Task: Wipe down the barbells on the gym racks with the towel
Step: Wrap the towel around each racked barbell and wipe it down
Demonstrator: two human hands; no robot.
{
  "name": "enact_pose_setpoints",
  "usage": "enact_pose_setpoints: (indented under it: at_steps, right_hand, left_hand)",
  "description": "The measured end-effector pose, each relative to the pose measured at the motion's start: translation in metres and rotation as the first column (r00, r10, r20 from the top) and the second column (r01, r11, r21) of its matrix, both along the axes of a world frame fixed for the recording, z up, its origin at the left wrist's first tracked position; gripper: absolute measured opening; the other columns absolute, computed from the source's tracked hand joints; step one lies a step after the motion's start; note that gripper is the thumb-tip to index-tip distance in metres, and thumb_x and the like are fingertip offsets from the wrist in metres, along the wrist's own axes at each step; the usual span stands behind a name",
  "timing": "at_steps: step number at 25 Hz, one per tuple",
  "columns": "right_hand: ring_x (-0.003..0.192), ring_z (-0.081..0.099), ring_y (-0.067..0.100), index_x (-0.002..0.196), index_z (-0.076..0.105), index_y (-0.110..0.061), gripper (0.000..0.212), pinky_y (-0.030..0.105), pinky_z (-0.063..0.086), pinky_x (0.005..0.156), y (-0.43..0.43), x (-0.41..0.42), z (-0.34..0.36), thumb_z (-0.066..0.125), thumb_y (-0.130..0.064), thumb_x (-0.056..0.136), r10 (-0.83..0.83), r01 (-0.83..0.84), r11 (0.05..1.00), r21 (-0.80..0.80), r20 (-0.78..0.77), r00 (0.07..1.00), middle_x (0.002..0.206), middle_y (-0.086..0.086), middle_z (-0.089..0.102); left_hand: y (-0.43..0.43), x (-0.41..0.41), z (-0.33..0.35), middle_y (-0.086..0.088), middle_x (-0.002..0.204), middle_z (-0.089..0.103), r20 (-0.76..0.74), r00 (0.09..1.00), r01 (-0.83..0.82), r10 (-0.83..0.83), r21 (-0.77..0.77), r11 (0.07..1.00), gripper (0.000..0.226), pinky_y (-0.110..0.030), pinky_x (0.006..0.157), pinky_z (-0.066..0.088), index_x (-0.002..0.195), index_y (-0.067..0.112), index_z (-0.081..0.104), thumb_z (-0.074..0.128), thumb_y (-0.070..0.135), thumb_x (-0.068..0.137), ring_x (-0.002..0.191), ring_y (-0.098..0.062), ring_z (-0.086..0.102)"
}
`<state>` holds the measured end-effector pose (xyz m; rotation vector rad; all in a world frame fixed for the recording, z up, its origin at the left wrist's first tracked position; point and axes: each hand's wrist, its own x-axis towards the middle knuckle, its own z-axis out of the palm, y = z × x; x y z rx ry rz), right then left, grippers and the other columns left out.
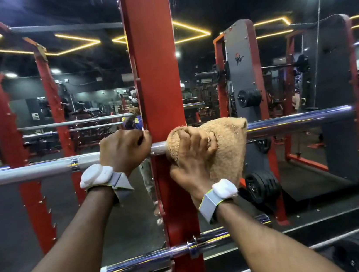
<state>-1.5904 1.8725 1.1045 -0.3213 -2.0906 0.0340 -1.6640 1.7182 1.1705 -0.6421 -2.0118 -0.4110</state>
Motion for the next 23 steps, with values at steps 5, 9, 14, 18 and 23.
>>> enact_pose_setpoints:
  at_steps: [5, 9, 14, 18, 23]
  right_hand:
    - [0.122, 0.045, 0.033, 0.140, 0.039, -0.022, 0.089, 0.045, 0.024, 0.106, 0.071, 0.032, 0.010, 0.067, -0.034, 0.056, 0.163, -0.171, 0.949, 0.264, 0.054, 0.985, 0.136, 0.001, 0.043]
    - [0.122, 0.049, 0.041, 0.138, 0.039, -0.015, 0.086, 0.049, 0.006, 0.115, -0.002, 0.002, -0.007, 0.053, -0.039, 0.057, 0.052, -0.054, 0.997, 0.058, 0.023, 0.998, 0.136, 0.016, 0.051]
    - [0.126, 0.043, 0.032, 0.146, 0.034, -0.025, 0.088, 0.050, 0.028, 0.108, 0.041, 0.017, 0.006, 0.057, -0.041, 0.063, 0.191, -0.222, 0.928, 0.299, 0.128, 0.973, 0.146, 0.002, 0.040]
    - [0.117, 0.043, 0.032, 0.132, 0.046, -0.022, 0.081, 0.045, 0.022, 0.107, 0.030, 0.010, -0.001, 0.057, -0.033, 0.053, 0.035, -0.033, 0.997, 0.065, -0.037, 0.999, 0.125, 0.007, 0.051]
    - [0.126, 0.039, 0.031, 0.142, 0.035, -0.021, 0.088, 0.048, 0.024, 0.109, 0.036, 0.013, 0.011, 0.069, -0.038, 0.062, 0.296, -0.330, 0.908, 0.257, 0.164, 0.941, 0.144, 0.003, 0.041]
  left_hand:
    - [-0.001, 0.007, 0.001, -0.010, 0.059, 0.062, 0.015, 1.000, -0.008, 0.009, -0.030, 1.000, 0.042, -0.030, 0.054, 0.040, 0.065, 0.011, 0.064, 0.053, 0.043, 0.091, 0.063, -0.037, 0.065]
    - [0.003, 0.008, 0.002, -0.014, 0.066, 0.066, 0.007, 1.000, -0.027, 0.028, -0.086, 0.996, 0.042, -0.031, 0.056, 0.037, 0.070, 0.012, 0.070, 0.050, 0.042, 0.093, 0.066, -0.038, 0.067]
    - [-0.008, 0.002, 0.000, -0.013, 0.063, 0.066, -0.018, 1.000, -0.003, 0.000, -0.137, 0.991, 0.049, -0.031, 0.052, 0.041, 0.067, 0.011, 0.067, 0.044, 0.045, 0.093, 0.064, -0.037, 0.067]
    - [-0.003, -0.001, 0.001, -0.012, 0.063, 0.065, 0.011, 1.000, -0.008, 0.010, -0.155, 0.988, 0.050, -0.031, 0.054, 0.042, 0.066, 0.011, 0.066, 0.041, 0.046, 0.091, 0.065, -0.036, 0.067]
    - [-0.007, 0.000, 0.002, -0.014, 0.070, 0.068, -0.022, 1.000, -0.017, 0.013, -0.183, 0.983, 0.051, -0.031, 0.055, 0.038, 0.072, 0.011, 0.068, 0.039, 0.047, 0.093, 0.071, -0.037, 0.068]
